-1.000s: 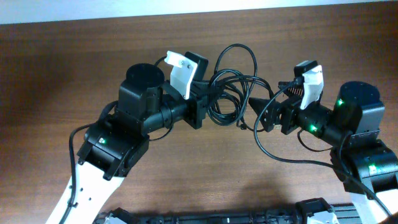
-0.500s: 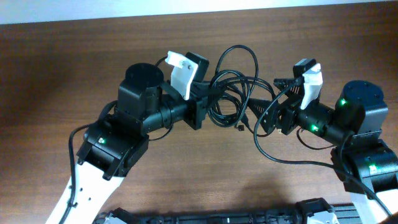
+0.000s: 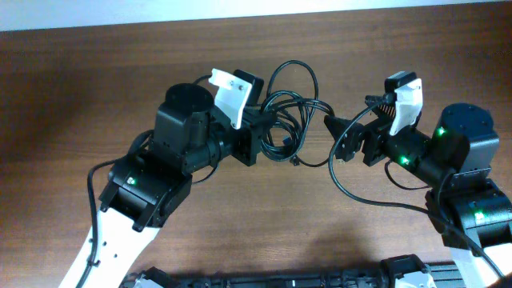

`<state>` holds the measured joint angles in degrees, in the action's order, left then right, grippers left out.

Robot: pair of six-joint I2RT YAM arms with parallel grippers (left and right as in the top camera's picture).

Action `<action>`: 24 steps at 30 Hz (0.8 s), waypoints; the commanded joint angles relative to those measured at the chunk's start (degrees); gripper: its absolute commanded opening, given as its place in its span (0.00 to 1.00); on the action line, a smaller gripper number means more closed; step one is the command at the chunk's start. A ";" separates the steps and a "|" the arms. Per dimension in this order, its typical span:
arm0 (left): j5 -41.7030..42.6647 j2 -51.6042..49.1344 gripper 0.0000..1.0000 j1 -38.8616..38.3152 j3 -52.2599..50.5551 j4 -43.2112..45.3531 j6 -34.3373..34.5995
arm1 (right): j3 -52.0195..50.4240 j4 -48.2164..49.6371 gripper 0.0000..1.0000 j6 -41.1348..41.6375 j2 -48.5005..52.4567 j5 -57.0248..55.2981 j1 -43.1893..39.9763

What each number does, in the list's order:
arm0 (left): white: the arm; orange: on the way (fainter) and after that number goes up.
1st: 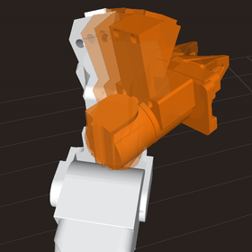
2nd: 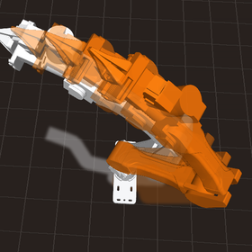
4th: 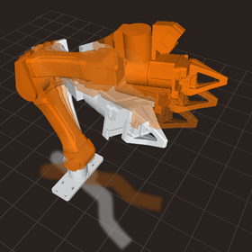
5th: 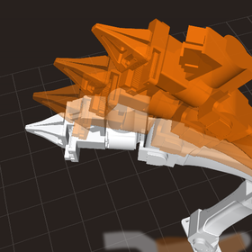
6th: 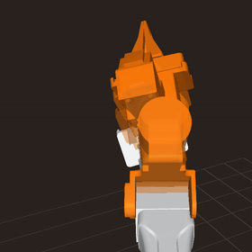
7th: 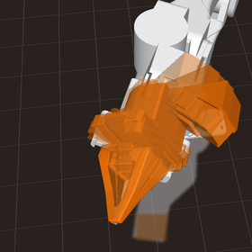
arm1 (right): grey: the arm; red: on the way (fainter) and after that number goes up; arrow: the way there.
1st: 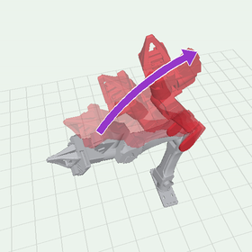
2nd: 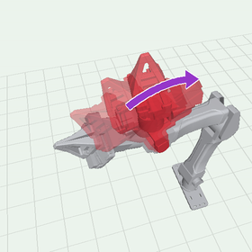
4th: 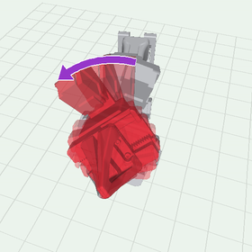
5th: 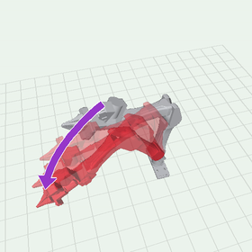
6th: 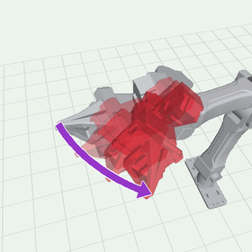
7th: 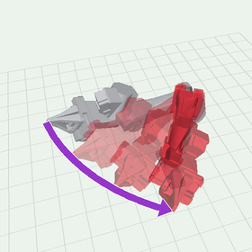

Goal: Untangle cables

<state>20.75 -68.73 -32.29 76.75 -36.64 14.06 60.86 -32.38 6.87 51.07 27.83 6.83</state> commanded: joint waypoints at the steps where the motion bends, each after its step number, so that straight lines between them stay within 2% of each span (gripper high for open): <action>1: 2.45 1.18 0.00 0.04 0.66 0.68 -0.92 | 0.22 0.52 0.99 -0.39 -0.11 -0.92 -0.15; 9: 2.40 1.14 0.00 0.04 0.66 1.22 -0.92 | 0.22 0.74 0.99 -0.37 -0.07 4.09 -0.13; 24: 8.48 -1.22 0.00 0.04 0.66 2.54 -0.94 | 0.22 3.13 0.99 -0.37 1.97 3.04 -0.15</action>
<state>26.48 -69.52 -32.27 76.75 -34.83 14.06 60.86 -29.63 6.87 51.62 31.11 6.83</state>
